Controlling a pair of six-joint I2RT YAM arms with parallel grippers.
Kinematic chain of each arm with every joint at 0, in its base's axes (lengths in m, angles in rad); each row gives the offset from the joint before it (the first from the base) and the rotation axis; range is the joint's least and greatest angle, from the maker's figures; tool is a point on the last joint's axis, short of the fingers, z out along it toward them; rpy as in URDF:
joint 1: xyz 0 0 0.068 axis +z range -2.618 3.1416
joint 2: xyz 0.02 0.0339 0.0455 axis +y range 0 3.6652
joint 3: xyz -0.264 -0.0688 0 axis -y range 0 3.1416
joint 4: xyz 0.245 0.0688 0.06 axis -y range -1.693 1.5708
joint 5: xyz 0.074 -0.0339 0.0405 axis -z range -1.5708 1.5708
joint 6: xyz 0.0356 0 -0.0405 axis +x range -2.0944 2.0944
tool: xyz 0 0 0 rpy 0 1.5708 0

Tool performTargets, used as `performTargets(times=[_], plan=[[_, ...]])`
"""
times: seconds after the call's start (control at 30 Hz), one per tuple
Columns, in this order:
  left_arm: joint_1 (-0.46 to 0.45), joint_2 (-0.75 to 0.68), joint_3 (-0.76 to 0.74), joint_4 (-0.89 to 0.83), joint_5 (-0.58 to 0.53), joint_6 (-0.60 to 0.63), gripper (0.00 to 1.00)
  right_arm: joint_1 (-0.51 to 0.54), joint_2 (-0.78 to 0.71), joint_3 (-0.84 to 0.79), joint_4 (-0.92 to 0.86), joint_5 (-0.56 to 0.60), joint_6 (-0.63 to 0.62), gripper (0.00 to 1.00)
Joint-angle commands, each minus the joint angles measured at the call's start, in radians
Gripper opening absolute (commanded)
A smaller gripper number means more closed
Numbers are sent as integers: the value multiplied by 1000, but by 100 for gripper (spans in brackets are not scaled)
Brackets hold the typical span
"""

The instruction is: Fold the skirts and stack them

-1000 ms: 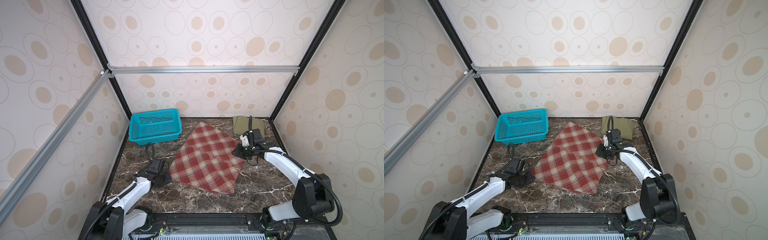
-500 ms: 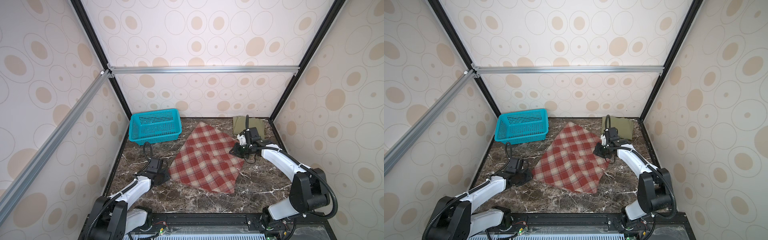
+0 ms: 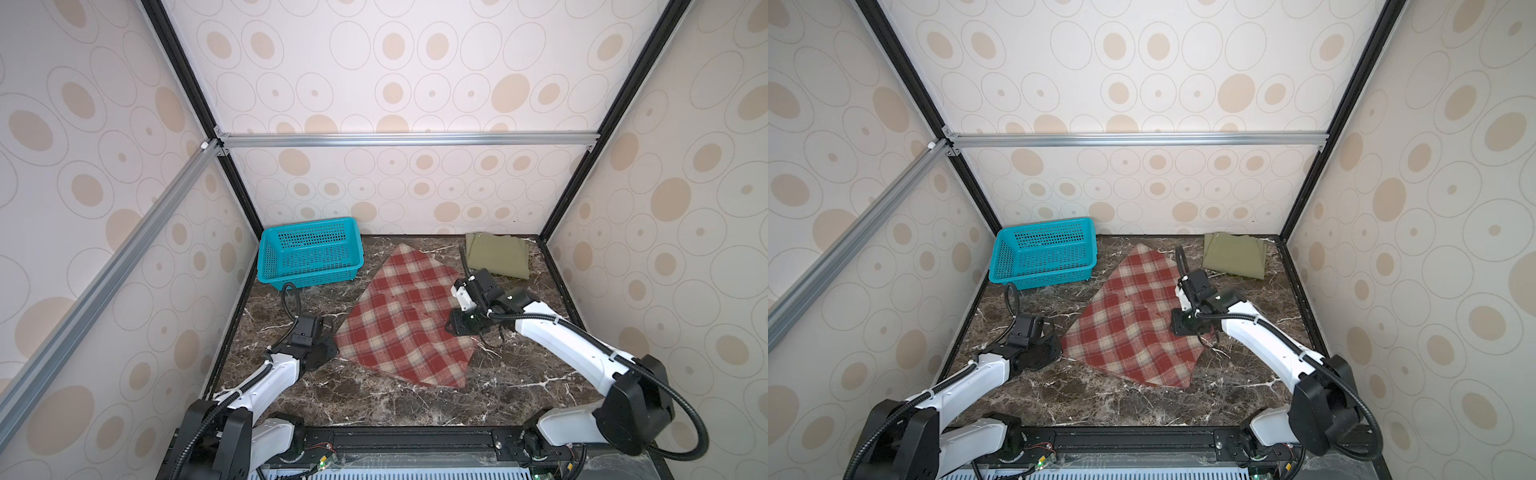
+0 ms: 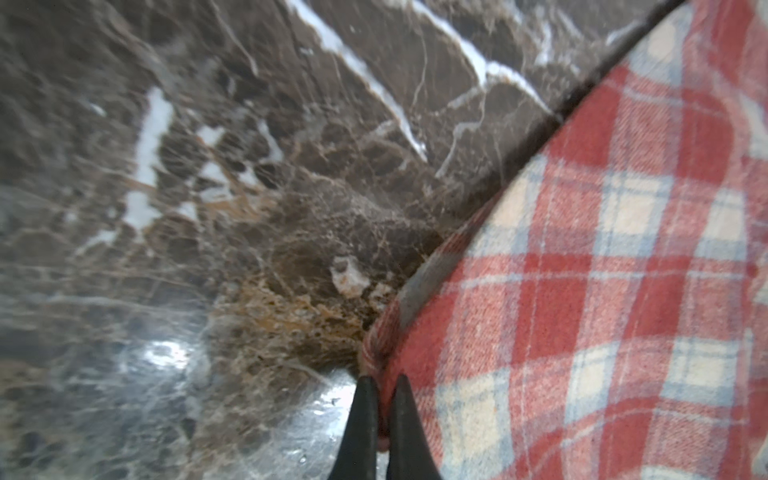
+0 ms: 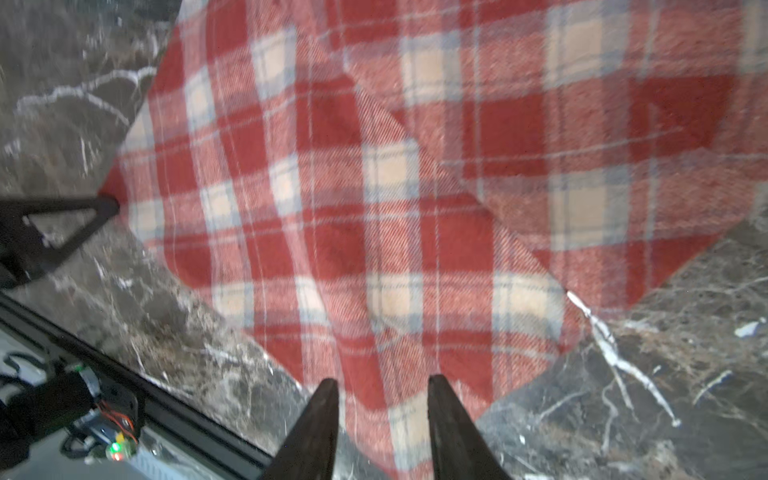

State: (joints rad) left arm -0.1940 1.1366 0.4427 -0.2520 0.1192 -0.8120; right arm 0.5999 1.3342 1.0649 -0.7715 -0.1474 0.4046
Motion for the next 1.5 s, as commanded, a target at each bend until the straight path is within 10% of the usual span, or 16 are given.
performTargets(times=[0.0,0.4,1.47], plan=[[23,-18,30,-45,-39,34,0,121,-66,-60,-132,112,-22,41],[42,-18,35,-36,-43,64,0,284,-89,-304,-45,118,104,11],[73,-51,40,-73,-69,95,0,284,-19,-313,-49,86,89,12]])
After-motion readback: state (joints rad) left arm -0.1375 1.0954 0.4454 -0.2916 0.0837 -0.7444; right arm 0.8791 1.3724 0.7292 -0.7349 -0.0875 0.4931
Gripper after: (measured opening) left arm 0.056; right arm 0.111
